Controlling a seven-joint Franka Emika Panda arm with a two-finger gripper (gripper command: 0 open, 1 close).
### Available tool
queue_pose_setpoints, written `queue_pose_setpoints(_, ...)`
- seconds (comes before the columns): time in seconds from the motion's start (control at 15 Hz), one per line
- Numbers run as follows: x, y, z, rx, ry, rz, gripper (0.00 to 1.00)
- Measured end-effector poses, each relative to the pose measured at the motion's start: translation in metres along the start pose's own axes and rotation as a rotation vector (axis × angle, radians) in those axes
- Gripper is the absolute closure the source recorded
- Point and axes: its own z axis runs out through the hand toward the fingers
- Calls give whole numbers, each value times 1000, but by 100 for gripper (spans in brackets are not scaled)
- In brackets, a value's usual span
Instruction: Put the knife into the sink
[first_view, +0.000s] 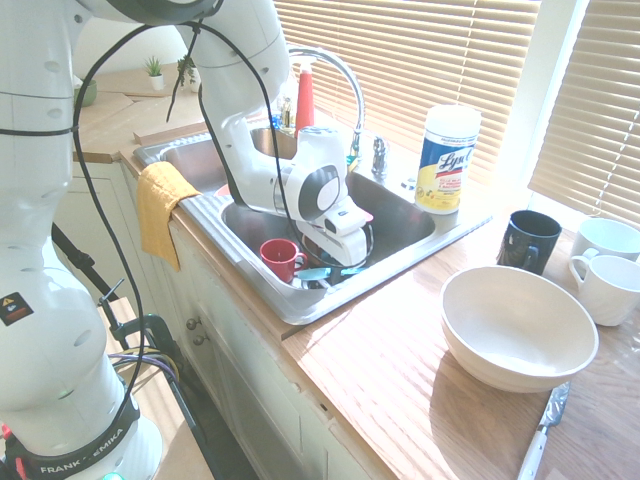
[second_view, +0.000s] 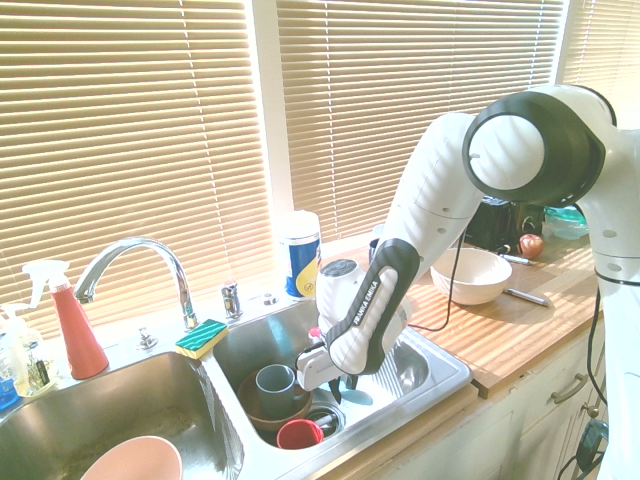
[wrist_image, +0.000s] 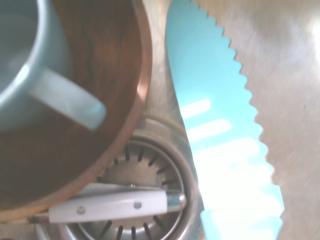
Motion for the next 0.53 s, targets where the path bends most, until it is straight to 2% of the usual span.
queue_pose_setpoints(0.53, -7, -1, 5, -4, -35, -2, 0)
